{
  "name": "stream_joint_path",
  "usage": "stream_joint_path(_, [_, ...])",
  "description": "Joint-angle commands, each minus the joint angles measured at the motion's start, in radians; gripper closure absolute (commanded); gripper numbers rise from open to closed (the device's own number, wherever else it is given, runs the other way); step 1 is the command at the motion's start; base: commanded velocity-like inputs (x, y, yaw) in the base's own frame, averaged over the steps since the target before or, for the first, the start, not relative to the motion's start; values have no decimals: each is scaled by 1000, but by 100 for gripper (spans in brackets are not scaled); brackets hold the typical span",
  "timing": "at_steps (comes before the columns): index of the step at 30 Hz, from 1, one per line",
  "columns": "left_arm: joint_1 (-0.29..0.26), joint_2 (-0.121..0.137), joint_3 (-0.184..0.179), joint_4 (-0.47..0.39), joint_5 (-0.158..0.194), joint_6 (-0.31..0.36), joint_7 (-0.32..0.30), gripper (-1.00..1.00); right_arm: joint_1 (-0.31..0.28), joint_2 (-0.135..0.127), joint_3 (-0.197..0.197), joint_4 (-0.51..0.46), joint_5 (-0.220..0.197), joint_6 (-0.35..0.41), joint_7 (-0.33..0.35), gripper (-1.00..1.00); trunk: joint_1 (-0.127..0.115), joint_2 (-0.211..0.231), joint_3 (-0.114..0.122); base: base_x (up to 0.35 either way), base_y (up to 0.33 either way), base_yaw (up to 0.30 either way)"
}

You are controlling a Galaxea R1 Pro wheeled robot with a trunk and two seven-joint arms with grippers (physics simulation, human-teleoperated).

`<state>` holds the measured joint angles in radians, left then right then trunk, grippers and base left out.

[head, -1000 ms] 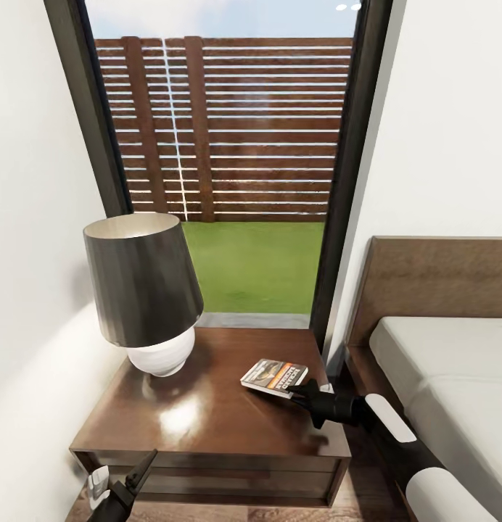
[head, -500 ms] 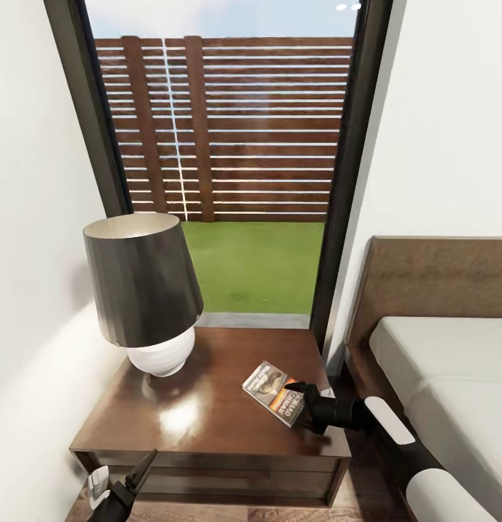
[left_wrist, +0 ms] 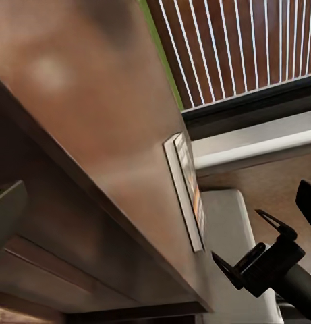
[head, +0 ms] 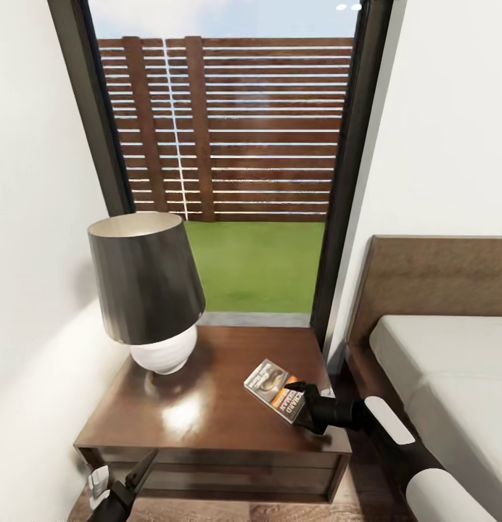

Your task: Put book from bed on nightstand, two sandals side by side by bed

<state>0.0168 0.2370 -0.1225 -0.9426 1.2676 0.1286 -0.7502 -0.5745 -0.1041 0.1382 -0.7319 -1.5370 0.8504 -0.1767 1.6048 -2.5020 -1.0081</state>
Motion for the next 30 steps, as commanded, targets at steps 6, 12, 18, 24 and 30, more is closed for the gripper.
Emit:
stream_joint_path(6, [0, 1, -2, -1, 11, 9, -1, -100, 0, 0, 3, -1, -10, -1, -9, -100, 0, 0, -1, -141, 107, 0])
stream_joint_path(12, [0, 1, -2, -1, 11, 9, -1, -100, 0, 0, 3, -1, -10, -1, -9, -100, 0, 0, -1, -170, 135, 0])
stream_joint_path(18, [0, 1, -2, -1, 11, 9, -1, -100, 0, 0, 3, -1, -10, -1, -9, -100, 0, 0, -1, -178, 144, 0])
stream_joint_path(24, [0, 1, -2, -1, 11, 9, -1, -100, 0, 0, 3, -1, -11, -1, -8, -100, 0, 0, -1, -145, 112, 0])
stream_joint_path(30, [0, 1, -2, -1, 11, 9, -1, -100, 0, 0, 3, 0, -11, -1, -8, -100, 0, 0, -1, -47, 34, 0])
